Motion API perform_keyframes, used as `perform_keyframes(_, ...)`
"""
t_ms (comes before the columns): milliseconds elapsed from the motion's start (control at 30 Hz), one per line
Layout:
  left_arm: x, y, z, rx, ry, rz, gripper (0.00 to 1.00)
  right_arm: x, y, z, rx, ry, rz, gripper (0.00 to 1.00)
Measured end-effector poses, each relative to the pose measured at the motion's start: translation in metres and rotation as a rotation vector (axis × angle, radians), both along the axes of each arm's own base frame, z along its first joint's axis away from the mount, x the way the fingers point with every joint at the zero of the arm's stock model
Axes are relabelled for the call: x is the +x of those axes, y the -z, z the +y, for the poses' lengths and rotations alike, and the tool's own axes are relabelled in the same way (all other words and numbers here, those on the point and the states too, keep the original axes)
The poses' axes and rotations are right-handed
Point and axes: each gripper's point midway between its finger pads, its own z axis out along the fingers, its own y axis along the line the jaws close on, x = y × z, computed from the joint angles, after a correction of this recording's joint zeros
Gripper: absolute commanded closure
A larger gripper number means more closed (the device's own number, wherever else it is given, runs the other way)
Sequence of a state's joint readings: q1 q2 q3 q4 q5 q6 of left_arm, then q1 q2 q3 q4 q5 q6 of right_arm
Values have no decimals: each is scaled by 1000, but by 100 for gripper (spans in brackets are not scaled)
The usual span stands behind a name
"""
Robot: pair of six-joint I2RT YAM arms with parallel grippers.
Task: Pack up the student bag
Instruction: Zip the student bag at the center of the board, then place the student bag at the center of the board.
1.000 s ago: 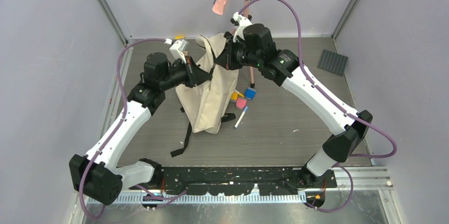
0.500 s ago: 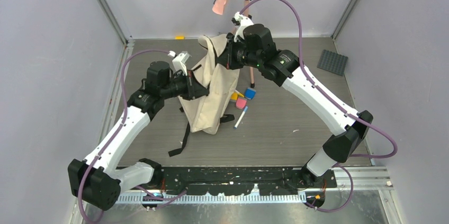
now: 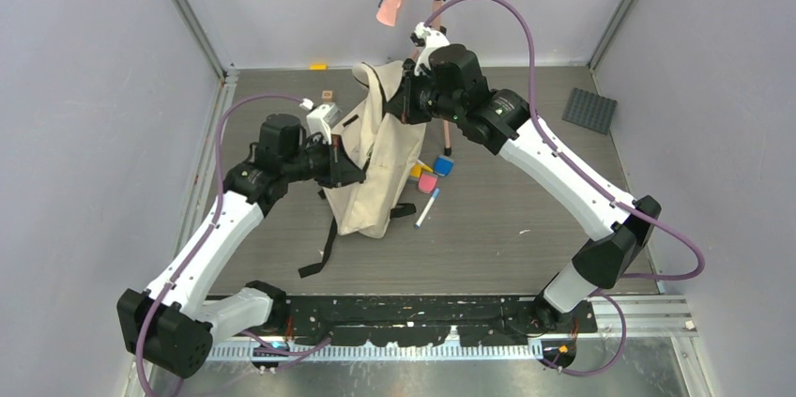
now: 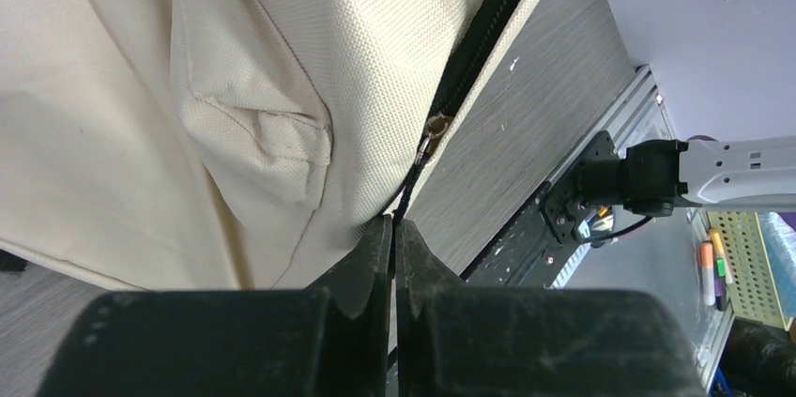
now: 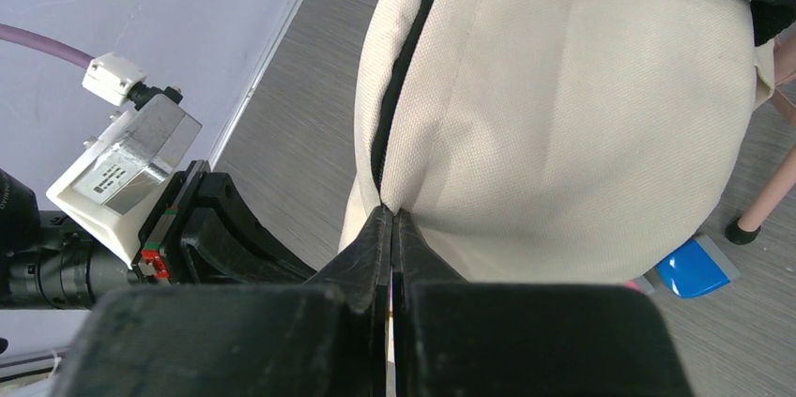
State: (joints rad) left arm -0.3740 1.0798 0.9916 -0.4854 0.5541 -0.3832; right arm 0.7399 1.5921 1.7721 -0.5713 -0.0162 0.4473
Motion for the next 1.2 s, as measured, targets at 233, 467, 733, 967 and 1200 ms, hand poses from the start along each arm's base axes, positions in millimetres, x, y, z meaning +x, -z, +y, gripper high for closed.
perform_keyframes(233, -3, 4, 9, 42, -47, 52, 27, 5, 7, -16, -28, 63, -15, 99)
perform_keyframes(467, 50, -48, 27, 18, -240, -20, 23, 2, 15, -38, -67, 117, -32, 99)
perform_keyframes(733, 130, 3, 68, 4, -430, 113, 25, -4, 23, -49, -80, 140, -34, 99)
perform_keyframes(967, 176, 74, 57, 32, -311, 222, 28, -4, 23, -50, -82, 143, -34, 99)
perform_keyframes(1200, 222, 83, 41, 0, -240, 205, 28, -3, 24, -50, -85, 146, -32, 99)
